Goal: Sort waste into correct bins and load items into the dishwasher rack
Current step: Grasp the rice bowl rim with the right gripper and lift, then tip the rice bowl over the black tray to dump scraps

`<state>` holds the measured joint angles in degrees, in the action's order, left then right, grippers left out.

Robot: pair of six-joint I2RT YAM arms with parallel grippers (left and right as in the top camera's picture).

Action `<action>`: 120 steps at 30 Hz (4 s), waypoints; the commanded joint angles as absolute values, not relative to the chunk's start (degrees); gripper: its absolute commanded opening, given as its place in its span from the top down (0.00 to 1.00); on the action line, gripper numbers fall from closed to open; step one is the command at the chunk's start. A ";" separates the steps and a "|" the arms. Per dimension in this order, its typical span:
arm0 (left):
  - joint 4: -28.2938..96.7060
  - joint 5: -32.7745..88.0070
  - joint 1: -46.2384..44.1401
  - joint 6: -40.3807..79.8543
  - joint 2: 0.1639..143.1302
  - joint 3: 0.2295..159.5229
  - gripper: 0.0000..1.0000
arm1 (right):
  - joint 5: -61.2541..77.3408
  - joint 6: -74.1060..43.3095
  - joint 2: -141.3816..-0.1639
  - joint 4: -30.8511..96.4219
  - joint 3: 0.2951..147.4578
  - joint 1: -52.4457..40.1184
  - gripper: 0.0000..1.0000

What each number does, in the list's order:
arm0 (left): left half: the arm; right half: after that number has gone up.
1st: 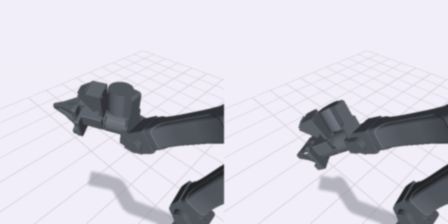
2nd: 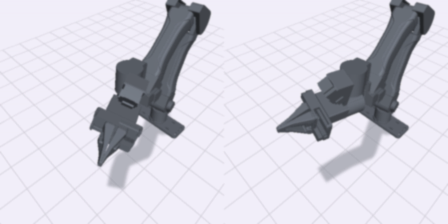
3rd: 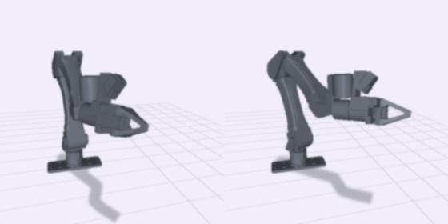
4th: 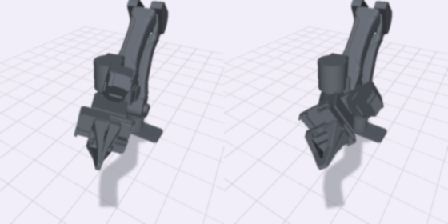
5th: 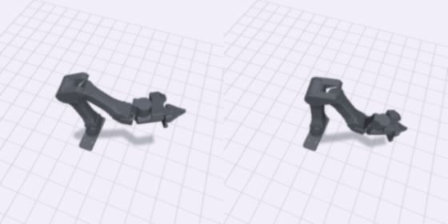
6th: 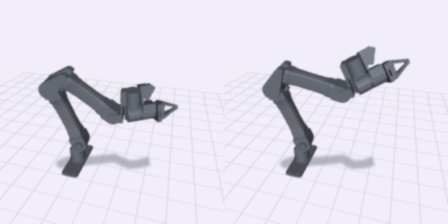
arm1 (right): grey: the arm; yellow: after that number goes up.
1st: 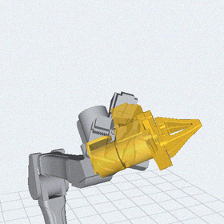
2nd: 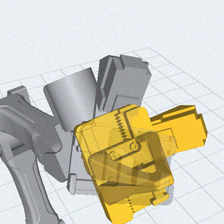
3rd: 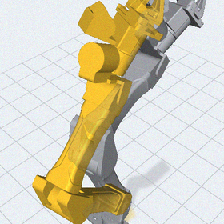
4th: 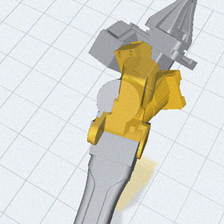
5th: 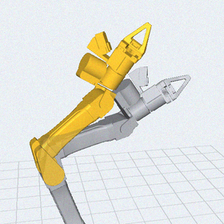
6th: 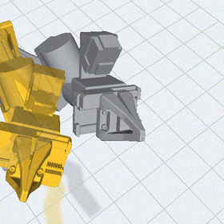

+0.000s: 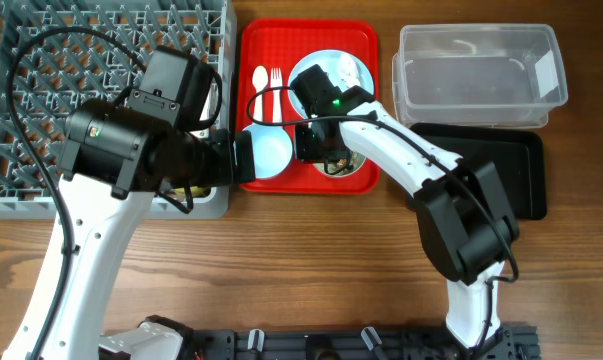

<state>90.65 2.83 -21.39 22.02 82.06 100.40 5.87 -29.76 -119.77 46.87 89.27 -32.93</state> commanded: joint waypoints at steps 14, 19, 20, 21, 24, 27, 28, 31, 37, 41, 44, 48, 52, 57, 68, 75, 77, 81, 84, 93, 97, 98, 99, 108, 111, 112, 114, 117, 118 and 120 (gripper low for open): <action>90.50 2.28 -21.47 22.98 81.32 100.36 0.00 | -1.48 -37.58 -123.24 48.82 88.73 -33.17 0.80; 90.50 2.28 -21.47 22.98 81.34 100.36 0.00 | -1.26 -38.46 -123.22 49.80 88.75 -33.17 0.96; 90.50 2.28 -21.47 22.98 81.34 100.36 0.00 | -1.28 -38.83 -123.11 50.15 88.82 -33.15 0.96; 90.50 2.28 -21.50 22.98 81.34 100.36 0.00 | -1.26 -39.05 -122.98 50.33 88.82 -33.15 0.96; 90.50 2.28 -21.47 22.98 81.32 100.36 0.00 | -1.28 -39.03 -120.62 50.81 88.86 -33.15 0.96; 90.50 2.28 -21.47 22.98 81.34 100.36 0.00 | -1.26 -39.22 -117.60 51.77 88.88 -32.82 0.96; 90.50 2.28 -21.47 22.98 81.32 100.36 0.00 | -1.04 -39.48 -116.29 52.42 88.88 -32.51 0.96; 90.50 2.28 -21.47 22.98 81.34 100.36 0.00 | 1.48 -39.24 -111.81 53.87 88.88 -31.00 0.96; 90.50 2.28 -21.47 22.98 81.32 100.36 0.00 | 8.99 -36.53 -103.68 57.82 88.86 -25.04 0.96; 90.50 2.28 -21.47 22.98 81.34 100.36 0.00 | 17.56 -31.35 -101.03 61.19 88.86 -18.59 0.96; 90.50 2.28 -21.50 22.98 81.34 100.36 0.00 | 23.53 -25.41 -100.71 63.77 88.86 -12.75 0.96; 90.50 2.28 -21.47 22.98 81.32 100.36 0.00 | 34.81 -15.11 -100.73 66.41 88.14 -3.55 0.96; 90.50 2.28 -21.47 22.98 81.34 100.36 0.00 | 42.92 -7.92 -100.84 67.20 85.97 5.19 0.96; 90.50 2.28 -21.47 22.98 81.34 100.36 0.00 | 49.04 0.40 -101.12 65.49 77.49 14.22 0.96; 90.50 2.28 -21.47 22.98 81.32 100.36 0.00 | 77.14 22.52 -102.06 54.74 62.43 23.68 0.96; 90.50 2.28 -21.47 22.98 81.32 100.36 0.00 | 81.56 21.93 -102.06 54.70 62.43 25.28 0.96; 90.50 2.28 -21.47 22.98 81.34 100.36 0.00 | 81.49 20.84 -102.06 54.68 62.43 25.85 0.96; 90.50 2.28 -21.47 22.98 81.34 100.36 0.00 | 81.25 18.72 -102.06 54.61 62.43 28.10 0.96; 90.50 2.28 -21.47 22.98 81.32 100.36 0.00 | 80.99 17.87 -102.06 54.96 62.43 29.95 0.96; 90.50 2.28 -21.47 22.98 81.32 100.36 0.00 | 83.99 26.44 -102.00 62.19 62.43 31.09 0.96; 90.50 2.28 -21.47 22.98 81.34 100.36 0.00 | 87.66 24.36 -101.60 63.59 62.43 30.98 0.96; 90.50 2.28 -21.47 22.98 81.34 100.36 0.00 | 87.35 29.56 -101.06 64.16 62.43 30.98 0.96; 90.50 2.28 -21.47 22.98 81.32 100.36 0.00 | 83.96 28.69 -100.90 61.34 62.46 31.09 0.96; 90.50 2.28 -21.47 22.98 81.34 100.36 0.00 | 86.26 19.99 -98.48 61.23 62.46 31.35 0.96; 90.50 2.28 -21.47 22.98 81.34 100.36 0.00 | 81.95 22.48 -97.23 60.14 62.46 31.35 0.96; 90.50 2.28 -21.47 22.98 81.34 100.36 0.00 | 76.71 12.62 -97.41 56.21 62.43 31.35 0.95; 90.50 2.28 -21.47 22.98 81.32 100.36 0.00 | 76.88 7.90 -97.21 55.11 62.50 31.35 0.96; 90.50 2.28 -21.50 22.98 81.34 100.36 0.00 | 83.48 12.03 -95.31 56.55 62.63 31.35 0.96; 90.50 2.28 -21.47 22.98 81.34 100.36 0.00 | 83.24 12.03 -94.50 55.64 62.63 31.35 0.96; 90.50 2.28 -21.47 22.98 81.32 100.36 0.00 | 78.94 9.47 -93.03 52.86 62.63 31.35 0.96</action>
<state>90.54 2.83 -21.39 22.22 82.06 100.40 80.03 12.80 -97.19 55.61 62.28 31.29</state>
